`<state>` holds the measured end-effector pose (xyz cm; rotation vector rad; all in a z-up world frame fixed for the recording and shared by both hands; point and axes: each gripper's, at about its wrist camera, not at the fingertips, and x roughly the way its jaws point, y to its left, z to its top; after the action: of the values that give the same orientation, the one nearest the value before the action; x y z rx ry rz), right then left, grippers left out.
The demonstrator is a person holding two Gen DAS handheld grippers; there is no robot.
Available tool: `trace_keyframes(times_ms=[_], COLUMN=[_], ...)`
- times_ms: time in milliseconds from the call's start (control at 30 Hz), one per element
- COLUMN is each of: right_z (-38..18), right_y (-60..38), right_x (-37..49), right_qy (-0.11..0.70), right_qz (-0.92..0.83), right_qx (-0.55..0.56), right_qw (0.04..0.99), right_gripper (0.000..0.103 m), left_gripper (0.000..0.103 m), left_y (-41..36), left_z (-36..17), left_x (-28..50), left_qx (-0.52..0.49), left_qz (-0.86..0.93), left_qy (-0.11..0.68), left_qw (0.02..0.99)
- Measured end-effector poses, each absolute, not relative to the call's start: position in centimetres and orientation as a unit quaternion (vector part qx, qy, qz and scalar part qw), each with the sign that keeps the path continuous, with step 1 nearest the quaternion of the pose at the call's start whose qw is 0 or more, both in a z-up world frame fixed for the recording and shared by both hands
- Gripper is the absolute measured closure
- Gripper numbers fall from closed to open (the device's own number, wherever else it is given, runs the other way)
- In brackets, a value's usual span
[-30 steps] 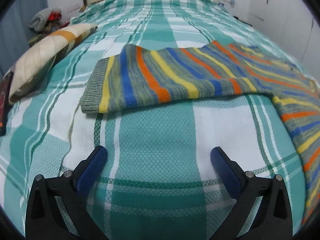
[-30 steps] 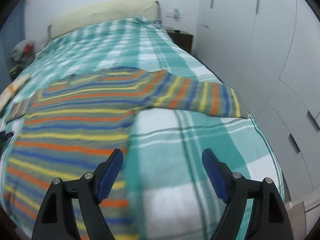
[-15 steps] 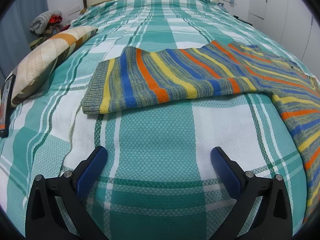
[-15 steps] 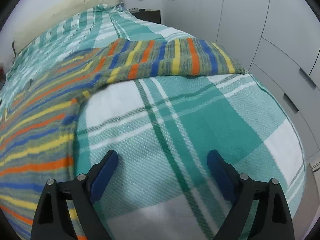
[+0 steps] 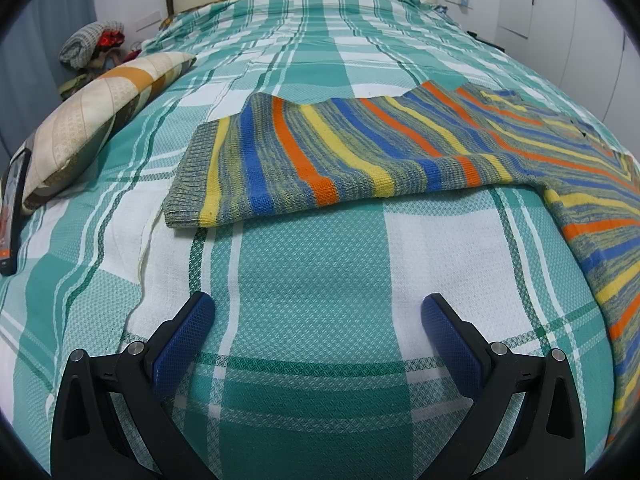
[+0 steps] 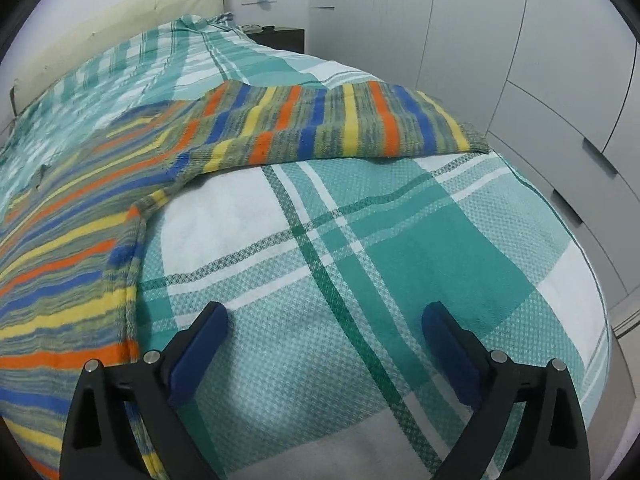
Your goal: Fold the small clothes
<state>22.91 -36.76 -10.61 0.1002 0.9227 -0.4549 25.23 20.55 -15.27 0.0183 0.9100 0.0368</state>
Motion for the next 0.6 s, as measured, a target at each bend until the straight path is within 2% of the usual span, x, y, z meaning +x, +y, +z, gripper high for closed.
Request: trace_keyframes(times_ms=[333, 600], right_z=[-9.3, -2.7], right_y=[-36.5, -33.2], right_x=[20.4, 13.3], right_qy=[0.431, 0.302], right_qz=[-0.248, -0.29], right_qx=[0.072, -0.021], right_qw=[0.864, 0.908], right_gripper=[0.006, 0.006], left_gripper=[0.0, 0.0], left_y=[20.6, 20.6], left_z=[-15.3, -15.3], left_x=[25.2, 25.2], left_qx=[0.009, 0.009], left_qz=[0.018, 0.018], left_qy=[0.439, 0.439], left_qw=[0.898, 0.898])
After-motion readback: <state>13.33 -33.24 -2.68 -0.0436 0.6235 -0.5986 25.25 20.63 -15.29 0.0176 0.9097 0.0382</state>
